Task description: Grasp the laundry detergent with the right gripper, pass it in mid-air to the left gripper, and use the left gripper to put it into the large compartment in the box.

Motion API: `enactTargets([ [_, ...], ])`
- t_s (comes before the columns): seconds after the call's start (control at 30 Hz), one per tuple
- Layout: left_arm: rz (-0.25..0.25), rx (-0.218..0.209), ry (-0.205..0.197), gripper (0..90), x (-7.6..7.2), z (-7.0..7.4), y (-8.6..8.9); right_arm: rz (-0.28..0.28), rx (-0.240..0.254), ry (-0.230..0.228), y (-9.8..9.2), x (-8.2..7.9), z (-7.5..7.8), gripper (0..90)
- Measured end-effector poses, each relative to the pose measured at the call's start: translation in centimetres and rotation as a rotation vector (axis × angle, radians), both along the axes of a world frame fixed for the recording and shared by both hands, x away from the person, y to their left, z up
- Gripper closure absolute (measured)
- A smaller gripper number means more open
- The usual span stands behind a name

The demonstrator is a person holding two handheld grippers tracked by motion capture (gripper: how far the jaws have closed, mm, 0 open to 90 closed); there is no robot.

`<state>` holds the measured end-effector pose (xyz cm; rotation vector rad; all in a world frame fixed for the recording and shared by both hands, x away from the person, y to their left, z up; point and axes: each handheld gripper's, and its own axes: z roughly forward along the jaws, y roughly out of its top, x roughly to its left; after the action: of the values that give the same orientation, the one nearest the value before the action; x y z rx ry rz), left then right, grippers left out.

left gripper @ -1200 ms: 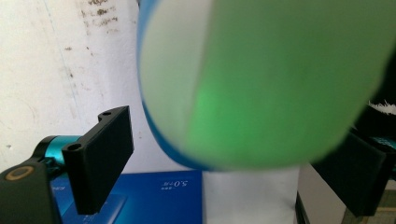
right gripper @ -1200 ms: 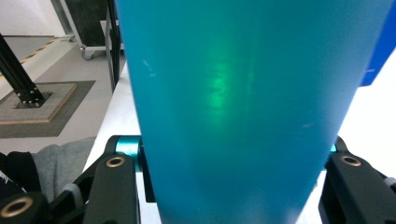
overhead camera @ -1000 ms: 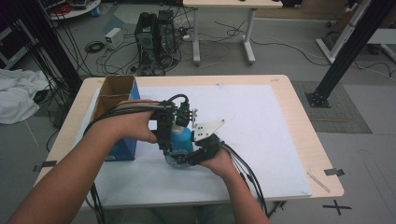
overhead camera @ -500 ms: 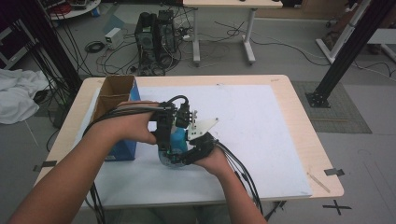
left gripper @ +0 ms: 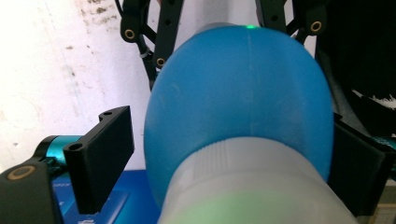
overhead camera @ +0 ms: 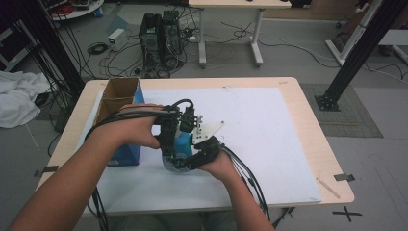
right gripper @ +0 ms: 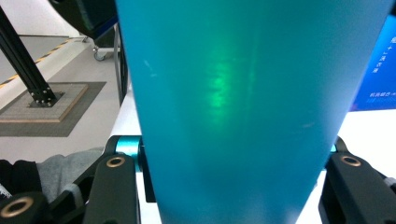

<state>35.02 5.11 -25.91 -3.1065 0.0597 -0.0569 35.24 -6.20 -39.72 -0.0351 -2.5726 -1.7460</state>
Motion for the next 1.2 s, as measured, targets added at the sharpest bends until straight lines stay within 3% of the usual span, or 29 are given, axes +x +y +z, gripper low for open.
enactTargets([
  [0.03, -0.004, -0.001, 0.000, 11.9, 0.00, 0.02, -0.01, -0.001, 0.002, 0.003, 0.00, -0.02, 0.01, 44.3],
  [0.1, 0.003, -0.004, -0.001, 15.6, -0.18, 0.06, -0.02, 0.007, 0.023, -0.046, 0.03, 0.35, 0.05, 44.4],
  [0.13, 0.001, 0.005, 0.007, 15.6, -0.15, 0.16, -0.03, 0.007, 0.023, -0.046, 0.03, 0.35, 0.05, 44.4],
  [0.23, 0.004, 0.005, 0.007, 19.6, -0.28, 0.11, 0.07, 0.000, -0.001, 0.011, -0.08, -0.20, 0.13, 44.4],
  [0.3, 0.003, 0.006, 0.013, 19.7, -0.26, 0.09, 0.10, -0.001, 0.001, 0.008, -0.05, -0.20, 0.13, 44.4],
  [0.33, 0.002, 0.007, 0.010, 19.6, -0.27, 0.08, 0.11, 0.005, 0.043, -0.078, 0.17, 0.41, 0.07, 44.4],
  [0.43, 0.012, 0.007, 0.010, 19.7, -0.32, 0.11, 0.16, 0.015, -0.007, 0.011, -0.11, -0.20, 0.16, 44.3],
  [0.47, -0.009, 0.009, -0.003, 19.7, -0.20, 0.15, 0.12, 0.013, -0.012, 0.026, -0.13, -0.31, 0.19, 44.4],
  [0.5, 0.002, 0.012, 0.008, 23.3, -0.31, 0.15, 0.15, 0.019, 0.038, -0.060, 0.13, 0.30, 0.13, 44.4],
  [0.57, -0.002, 0.012, 0.006, 23.7, -0.32, 0.16, 0.16, 0.017, 0.039, -0.069, 0.11, 0.34, 0.11, 44.4],
  [0.77, 0.003, 0.013, 0.016, 24.6, -0.29, 0.11, 0.20, 0.018, 0.039, -0.049, 0.10, 0.23, 0.14, 44.4],
  [1.2, 0.003, 0.019, 0.019, 29.6, -0.26, 0.11, 0.20, 0.025, 0.035, -0.059, 0.16, 0.29, 0.14, 44.4],
])
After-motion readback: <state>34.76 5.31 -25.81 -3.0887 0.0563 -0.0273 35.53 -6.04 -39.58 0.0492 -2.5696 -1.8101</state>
